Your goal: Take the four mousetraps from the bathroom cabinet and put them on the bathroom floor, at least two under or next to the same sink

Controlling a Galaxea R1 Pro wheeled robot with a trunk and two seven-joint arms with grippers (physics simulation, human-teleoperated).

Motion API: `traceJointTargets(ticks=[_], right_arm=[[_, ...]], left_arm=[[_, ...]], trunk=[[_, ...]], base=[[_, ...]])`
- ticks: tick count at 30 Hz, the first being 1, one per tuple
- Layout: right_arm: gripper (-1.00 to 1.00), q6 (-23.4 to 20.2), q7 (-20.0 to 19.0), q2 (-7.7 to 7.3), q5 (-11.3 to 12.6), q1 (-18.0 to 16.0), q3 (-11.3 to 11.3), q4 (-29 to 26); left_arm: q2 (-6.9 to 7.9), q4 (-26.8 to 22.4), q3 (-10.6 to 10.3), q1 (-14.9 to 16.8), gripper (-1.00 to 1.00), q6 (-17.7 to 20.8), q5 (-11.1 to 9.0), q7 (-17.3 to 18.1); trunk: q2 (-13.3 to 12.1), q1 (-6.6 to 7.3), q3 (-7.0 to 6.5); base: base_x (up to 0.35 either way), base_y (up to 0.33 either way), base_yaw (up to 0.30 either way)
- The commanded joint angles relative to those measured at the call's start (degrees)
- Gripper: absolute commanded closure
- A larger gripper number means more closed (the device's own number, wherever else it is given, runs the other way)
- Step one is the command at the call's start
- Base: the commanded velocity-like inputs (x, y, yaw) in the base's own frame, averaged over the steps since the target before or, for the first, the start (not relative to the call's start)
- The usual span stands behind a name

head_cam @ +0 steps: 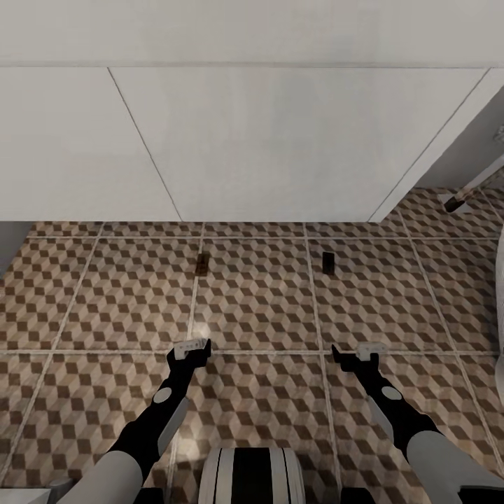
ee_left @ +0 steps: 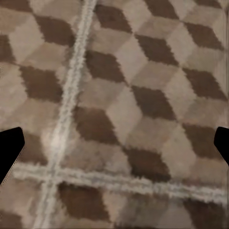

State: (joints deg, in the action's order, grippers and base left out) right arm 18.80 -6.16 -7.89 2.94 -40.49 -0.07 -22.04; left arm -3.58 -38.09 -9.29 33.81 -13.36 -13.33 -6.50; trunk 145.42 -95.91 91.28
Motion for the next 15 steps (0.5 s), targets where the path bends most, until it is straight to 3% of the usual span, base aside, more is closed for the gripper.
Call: traceJointTargets(ticks=[1,15], right_arm=[[-1.0,0.2,-0.3,-0.02,0.3,0.0,0.0,0.1],[-1.0,0.2,-0.3,-0.02,0.2,0.0,0.0,0.1]], left_arm=[[0.04,0.0,-0.4,0.0,-1.0,-0.2,-0.4,-0.4],[0.0,0.0,-0.4,0.0,-1.0,-0.3,-0.5,-0.4]], trunk=[[0.0,0.03,-0.2],[-0.2,0.39,-3.3]], base=[[0.0,0.0,0.0],[0.0,0.0,0.0]])
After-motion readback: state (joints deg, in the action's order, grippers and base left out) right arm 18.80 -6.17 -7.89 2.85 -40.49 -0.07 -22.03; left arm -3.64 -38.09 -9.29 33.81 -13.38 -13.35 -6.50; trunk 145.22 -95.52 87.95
